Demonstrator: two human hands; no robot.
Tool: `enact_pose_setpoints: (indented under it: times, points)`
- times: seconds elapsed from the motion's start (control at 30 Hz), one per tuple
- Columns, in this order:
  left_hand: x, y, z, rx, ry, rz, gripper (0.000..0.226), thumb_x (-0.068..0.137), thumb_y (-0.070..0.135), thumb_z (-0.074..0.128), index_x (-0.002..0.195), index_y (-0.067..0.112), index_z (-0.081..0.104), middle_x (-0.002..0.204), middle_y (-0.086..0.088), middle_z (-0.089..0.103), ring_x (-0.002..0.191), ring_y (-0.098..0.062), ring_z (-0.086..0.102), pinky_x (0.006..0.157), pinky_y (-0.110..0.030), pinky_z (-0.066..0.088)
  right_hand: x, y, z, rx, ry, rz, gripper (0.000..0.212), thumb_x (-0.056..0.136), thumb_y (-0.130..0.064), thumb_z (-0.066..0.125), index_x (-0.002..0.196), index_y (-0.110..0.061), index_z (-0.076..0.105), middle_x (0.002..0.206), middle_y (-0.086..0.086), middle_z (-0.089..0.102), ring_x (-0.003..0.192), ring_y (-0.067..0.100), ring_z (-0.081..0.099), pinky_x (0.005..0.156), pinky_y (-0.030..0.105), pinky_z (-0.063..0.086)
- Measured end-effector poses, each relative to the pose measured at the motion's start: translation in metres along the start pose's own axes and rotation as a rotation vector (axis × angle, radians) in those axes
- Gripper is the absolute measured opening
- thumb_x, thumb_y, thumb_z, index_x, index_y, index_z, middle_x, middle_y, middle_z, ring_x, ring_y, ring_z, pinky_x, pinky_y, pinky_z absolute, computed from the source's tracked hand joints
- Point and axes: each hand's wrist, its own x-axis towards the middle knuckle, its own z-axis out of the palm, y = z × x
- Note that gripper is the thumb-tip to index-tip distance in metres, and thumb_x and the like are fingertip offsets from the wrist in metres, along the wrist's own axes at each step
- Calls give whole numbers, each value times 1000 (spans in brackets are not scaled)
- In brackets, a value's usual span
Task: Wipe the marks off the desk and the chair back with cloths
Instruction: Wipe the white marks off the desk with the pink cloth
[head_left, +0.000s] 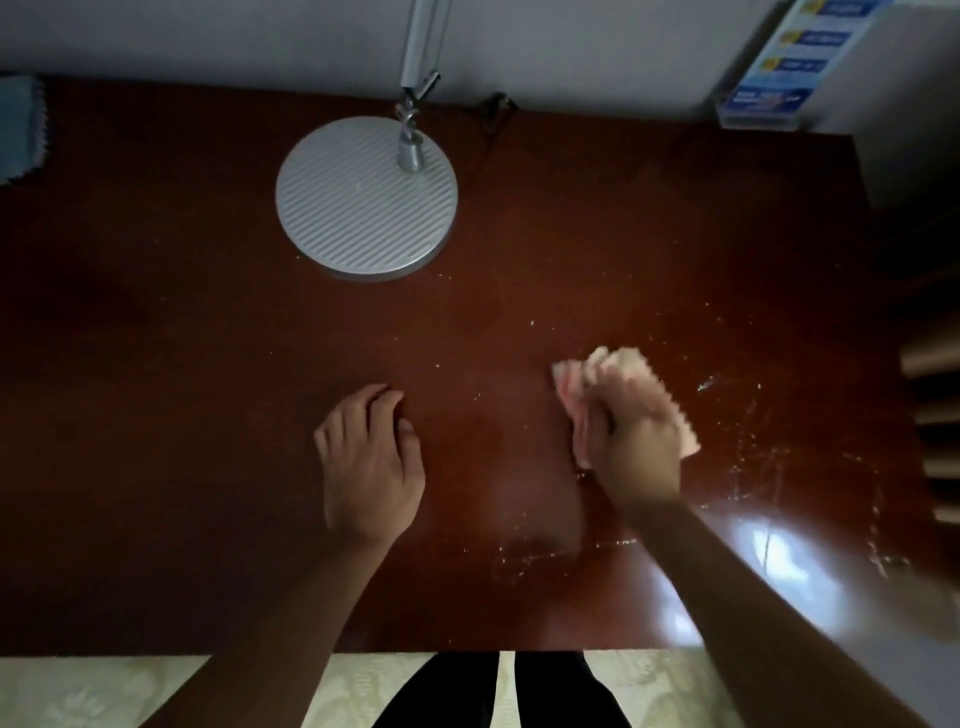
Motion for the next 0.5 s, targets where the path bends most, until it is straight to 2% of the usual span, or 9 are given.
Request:
enact_pose_setpoints:
  times: [0.07, 0.13, 0.2, 0.27, 0.33, 0.37, 0.43, 0.47, 0.5]
  points:
    - [2, 0, 1, -3, 3, 5, 30, 90, 18, 53, 116, 6, 63, 123, -13, 58, 115, -29, 49, 96, -46, 37, 17, 2, 0, -40, 55, 102, 30, 90, -24, 43, 95, -10, 69, 83, 7, 69, 75, 28, 66, 69, 34, 51]
    - [1, 1, 2, 13, -12, 15, 31, 90, 20, 52, 117, 6, 62, 125, -13, 57, 116, -30, 49, 96, -47, 37, 6, -24, 14, -48, 76, 98, 29, 91, -24, 42, 96, -10, 68, 85, 7, 68, 78, 27, 64, 76, 37, 52]
    - [0, 0, 0, 26, -25, 10, 33, 91, 23, 49, 118, 7, 62, 126, -13, 56, 117, -30, 49, 97, -48, 37, -20, -55, 23, -36, 74, -1, 41, 100, -28, 33, 102, -9, 70, 95, 4, 68, 89, 25, 64, 90, 38, 48]
    - [-1, 0, -1, 25, -22, 1, 34, 92, 24, 48, 118, 7, 61, 126, -13, 56, 117, -30, 49, 97, -47, 37, -34, -54, 19, -34, 44, -141, 51, 105, -33, 27, 106, -9, 72, 102, 5, 72, 93, 25, 67, 97, 35, 40]
    - [-1, 1, 0, 18, -9, 6, 33, 93, 23, 47, 118, 6, 62, 126, -14, 57, 117, -31, 49, 97, -48, 37, -19, -19, 8, -98, -2, -272, 34, 98, -26, 43, 114, -10, 68, 111, 11, 70, 100, 29, 67, 98, 37, 41]
    - [-1, 2, 1, 17, -4, 9, 33, 93, 23, 47, 117, 6, 62, 125, -14, 57, 117, -31, 50, 97, -48, 37, -5, 1, 2, -112, -26, -250, 32, 92, -22, 49, 117, -11, 65, 112, 12, 68, 100, 32, 66, 92, 40, 46]
    - [4, 4, 2, 16, 7, 12, 33, 93, 23, 47, 117, 6, 63, 125, -14, 58, 117, -31, 50, 97, -48, 38, 25, 33, -4, -106, 33, -70, 24, 89, -17, 49, 103, -9, 67, 96, 12, 68, 81, 34, 66, 71, 33, 50]
    - [3, 3, 3, 22, 4, 6, 32, 94, 23, 48, 117, 6, 62, 125, -14, 57, 117, -30, 49, 97, -48, 38, 30, 33, -1, -97, 81, 16, 24, 89, -16, 47, 98, -9, 68, 88, 11, 68, 74, 34, 66, 68, 32, 49]
    - [2, 3, 3, 29, -1, 6, 32, 94, 23, 48, 118, 7, 62, 125, -13, 57, 117, -29, 49, 97, -48, 38, 27, 24, 6, -88, 101, 79, 25, 90, -17, 45, 100, -10, 67, 88, 11, 69, 76, 34, 66, 71, 34, 51]
